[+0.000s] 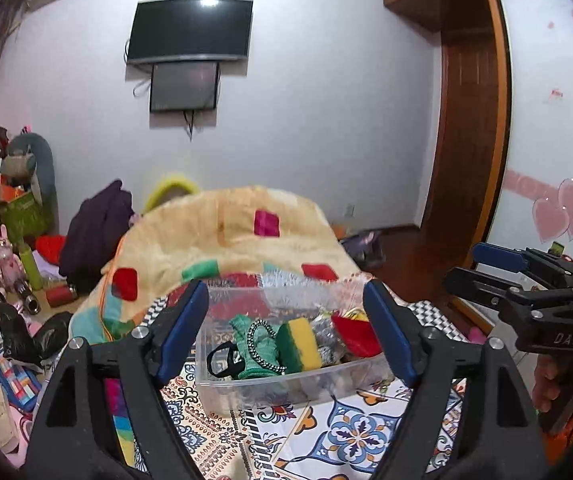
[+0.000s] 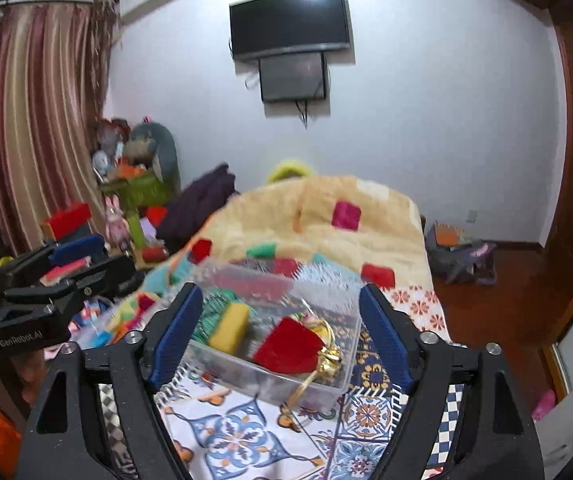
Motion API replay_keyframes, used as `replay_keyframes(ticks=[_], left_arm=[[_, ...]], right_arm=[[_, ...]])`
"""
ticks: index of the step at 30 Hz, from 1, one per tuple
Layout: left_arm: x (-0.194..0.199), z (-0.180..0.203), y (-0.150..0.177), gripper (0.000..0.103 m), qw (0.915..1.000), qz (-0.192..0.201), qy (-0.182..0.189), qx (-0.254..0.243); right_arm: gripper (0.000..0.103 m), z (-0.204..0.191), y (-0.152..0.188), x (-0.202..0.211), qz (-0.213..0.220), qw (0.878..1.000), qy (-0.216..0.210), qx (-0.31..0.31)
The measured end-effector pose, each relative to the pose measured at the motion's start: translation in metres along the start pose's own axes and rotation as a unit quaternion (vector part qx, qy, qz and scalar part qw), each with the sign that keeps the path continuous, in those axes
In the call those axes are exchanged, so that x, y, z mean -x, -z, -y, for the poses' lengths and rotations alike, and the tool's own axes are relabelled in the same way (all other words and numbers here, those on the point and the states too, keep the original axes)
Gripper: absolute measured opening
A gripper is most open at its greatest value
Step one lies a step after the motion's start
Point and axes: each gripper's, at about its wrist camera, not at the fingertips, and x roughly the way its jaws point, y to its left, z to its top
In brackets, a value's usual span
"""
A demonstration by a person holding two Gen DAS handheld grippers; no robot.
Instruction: Organize soft objects
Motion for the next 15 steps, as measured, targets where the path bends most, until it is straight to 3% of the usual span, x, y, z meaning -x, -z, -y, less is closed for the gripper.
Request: replay_keyframes(ticks=[4, 9, 15], left_arm=[[0.017, 0.002, 0.0, 0.089, 0.9998, 0.022, 0.002, -0.003], [0.031, 0.006, 0.004, 0.099, 0.9992, 0.038, -0.001, -0.006], [0.031, 0.01, 0.008, 0.101, 0.9993, 0.037, -0.003, -0.006]], right_arm=[[0.086, -0.009, -0.002, 0.014, 0.028, 1.0, -0.001, 0.007], [0.101, -0.015, 0.001, 0.025, 0.057, 0.998, 0.005, 0.013], [0.102, -0.016, 0.007, 0.024, 0.06, 0.998, 0.006, 0.013]])
